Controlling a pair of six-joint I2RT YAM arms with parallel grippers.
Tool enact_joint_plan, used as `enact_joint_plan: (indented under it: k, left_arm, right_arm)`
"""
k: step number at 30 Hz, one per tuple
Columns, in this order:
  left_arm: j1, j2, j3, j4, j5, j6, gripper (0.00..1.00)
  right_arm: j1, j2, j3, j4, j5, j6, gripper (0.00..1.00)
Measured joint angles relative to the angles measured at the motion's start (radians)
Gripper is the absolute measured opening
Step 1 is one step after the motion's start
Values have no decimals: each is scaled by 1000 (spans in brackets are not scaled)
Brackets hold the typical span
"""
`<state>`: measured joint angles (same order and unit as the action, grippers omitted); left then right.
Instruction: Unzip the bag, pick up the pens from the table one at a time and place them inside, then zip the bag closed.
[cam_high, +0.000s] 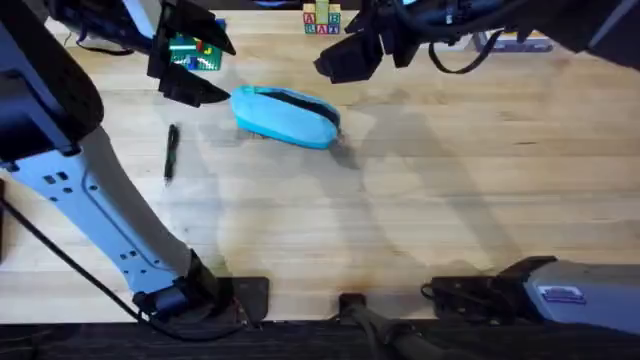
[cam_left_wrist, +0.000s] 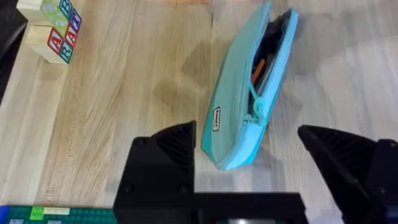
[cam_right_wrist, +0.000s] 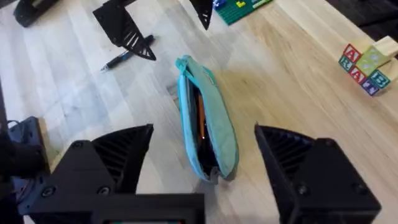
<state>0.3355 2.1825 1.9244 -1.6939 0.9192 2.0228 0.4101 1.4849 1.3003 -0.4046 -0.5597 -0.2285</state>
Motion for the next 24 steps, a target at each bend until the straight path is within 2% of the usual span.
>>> enact_joint_plan:
  k: [3, 6, 7, 8, 18, 24]
  left_arm:
    - [0, 0, 1, 11, -1, -17, 997]
    - [0, 0, 1, 61, -4, -87, 997]
    - [0, 0, 1, 84, -4, -124, 997]
    - [0, 0, 1, 128, -5, -236, 996]
    - [0, 0, 1, 178, -7, -498, 996]
    - [0, 0, 1, 278, -8, -729, 996]
  right_arm:
    - [0, 0, 0, 0, 14, -1, 997]
    - [0, 0, 0, 0, 15, -1, 997]
    - [0, 0, 0, 0, 15, -1, 997]
    - [0, 0, 0, 0, 16, -1, 998]
    - [0, 0, 0, 0, 18, -4, 997]
    - [0, 0, 0, 0, 18, -4, 997]
